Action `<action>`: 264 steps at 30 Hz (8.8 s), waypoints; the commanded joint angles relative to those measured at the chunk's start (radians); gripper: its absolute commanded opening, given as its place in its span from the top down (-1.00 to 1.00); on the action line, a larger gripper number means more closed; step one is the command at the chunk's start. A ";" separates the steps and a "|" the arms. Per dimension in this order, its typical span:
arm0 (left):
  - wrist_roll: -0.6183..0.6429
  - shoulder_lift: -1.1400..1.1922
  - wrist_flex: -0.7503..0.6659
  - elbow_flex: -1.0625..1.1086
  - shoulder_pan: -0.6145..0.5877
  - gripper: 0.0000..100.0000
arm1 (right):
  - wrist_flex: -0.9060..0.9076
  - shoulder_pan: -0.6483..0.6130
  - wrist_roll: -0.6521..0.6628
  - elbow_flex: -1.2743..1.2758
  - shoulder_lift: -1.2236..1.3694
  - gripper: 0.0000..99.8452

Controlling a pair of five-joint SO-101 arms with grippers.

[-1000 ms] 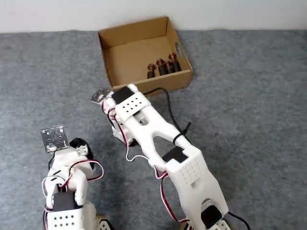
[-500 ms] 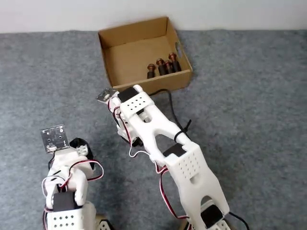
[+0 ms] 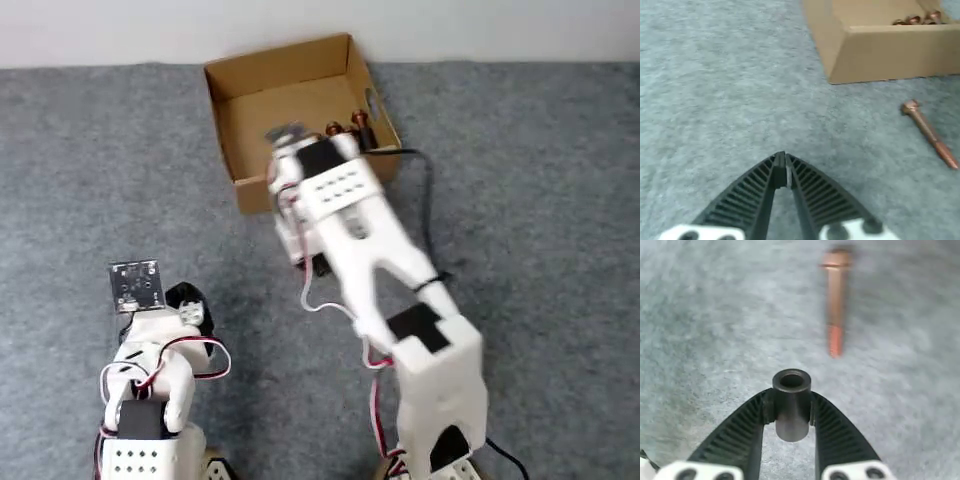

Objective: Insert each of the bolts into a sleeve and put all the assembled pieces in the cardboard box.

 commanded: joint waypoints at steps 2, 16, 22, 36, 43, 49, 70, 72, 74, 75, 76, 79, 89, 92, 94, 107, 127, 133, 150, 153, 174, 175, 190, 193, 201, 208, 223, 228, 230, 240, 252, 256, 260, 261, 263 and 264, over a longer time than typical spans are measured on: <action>0.011 0.000 0.077 -0.150 0.087 0.98 | 0.041 0.101 -0.034 0.120 -0.263 0.98; 0.173 0.582 0.181 -0.633 0.176 0.99 | -0.059 0.377 -0.048 0.815 -1.026 0.98; 0.382 0.997 0.276 -0.943 0.287 0.99 | -0.073 0.449 -0.049 0.950 -1.279 0.98; 0.488 1.826 0.374 -1.587 0.414 0.76 | -0.021 0.674 -0.049 1.091 -1.540 0.98; 0.488 2.185 0.600 -2.002 0.407 0.64 | -0.025 0.684 -0.051 1.111 -1.592 0.98; 0.489 2.435 0.671 -2.307 0.399 0.64 | -0.027 0.684 -0.051 1.126 -1.600 0.98; 0.486 2.831 0.891 -2.885 0.397 0.99 | -0.027 0.679 -0.051 1.125 -1.600 0.98; 0.486 2.788 0.893 -2.865 0.408 0.99 | -0.024 0.679 -0.049 1.120 -1.600 0.98; 0.486 2.723 0.893 -2.819 0.417 0.99 | -0.022 0.679 -0.048 1.119 -1.600 0.98; 0.483 2.684 0.893 -2.783 0.423 0.99 | -0.022 0.677 -0.046 1.119 -1.600 0.98; 0.483 2.639 0.893 -2.740 0.428 0.99 | -0.022 0.677 -0.044 1.119 -1.600 0.98; 0.471 2.486 0.893 -2.569 0.446 0.99 | -0.022 0.676 -0.043 1.119 -1.600 0.98; 0.420 1.887 0.824 -2.052 0.460 0.99 | -0.035 0.570 -0.043 1.123 -1.695 0.98; 0.414 1.720 0.758 -1.926 0.462 0.99 | -0.070 0.479 -0.043 1.152 -1.796 0.98; 0.414 1.616 0.709 -1.842 0.462 0.99 | -0.104 0.437 -0.043 1.183 -1.859 0.98; 0.264 0.887 0.336 -1.245 0.462 0.99 | -0.259 0.315 -0.041 1.336 -2.026 0.98; 0.367 0.304 0.011 -0.995 0.592 0.99 | -0.476 -0.048 0.305 1.382 -2.020 0.98; 0.400 0.305 -0.025 -0.995 0.640 0.99 | -0.499 -0.113 0.364 1.381 -2.020 0.98; 0.399 0.305 -0.193 -0.792 0.680 0.99 | -0.615 -0.114 0.428 1.364 -2.020 0.98; 0.400 0.305 -0.192 -0.786 0.707 0.99 | -0.616 -0.114 0.428 1.364 -2.020 0.98; 0.209 0.304 -0.029 -0.664 0.873 0.98 | -0.610 -0.110 0.428 1.366 -2.028 0.98; 0.195 0.304 -0.015 -0.661 0.873 0.96 | -0.610 -0.108 0.428 1.366 -2.028 0.98; 0.178 0.305 0.086 -0.771 0.830 0.56 | -0.608 -0.065 0.423 1.370 -2.028 0.98; 0.144 0.305 0.087 -0.791 0.749 0.56 | -0.608 -0.012 0.422 1.369 -2.028 0.98; 0.146 0.299 0.181 -0.880 0.658 0.49 | -0.613 0.005 0.422 1.367 -2.026 0.98; 0.196 0.298 0.301 -0.883 0.514 0.58 | -0.611 0.124 0.334 1.369 -2.017 0.98; -0.092 0.296 0.049 -0.259 0.123 0.99 | -0.608 0.305 -0.107 0.902 -1.333 0.98; -0.164 0.296 -0.100 -0.119 0.081 0.99 | -0.611 0.303 -0.106 0.701 -1.075 0.98; -0.176 0.296 -0.135 -0.090 0.081 0.99 | -0.618 0.303 -0.101 0.631 -0.995 0.98; -0.172 0.296 -0.347 0.025 0.080 0.99 | -0.745 0.246 0.100 0.324 -0.618 0.98; -0.080 0.301 -0.339 0.027 0.081 0.99 | -0.814 0.194 0.124 -0.115 -0.102 0.98; -0.020 0.304 -0.295 0.027 0.064 0.99 | -0.892 0.188 0.124 -0.267 0.074 0.98; 0.014 0.298 -0.250 0.027 0.064 0.99 | -0.949 0.179 0.124 -0.394 0.239 0.98; 0.014 0.298 -0.250 0.027 0.064 0.99 | -0.951 0.174 0.124 -0.423 0.277 0.98; 0.014 0.298 -0.250 0.027 0.064 0.99 | -0.944 0.160 0.124 -0.480 0.355 0.98; 0.014 0.298 -0.250 0.027 0.064 0.99 | -0.941 0.153 0.126 -0.499 0.389 0.98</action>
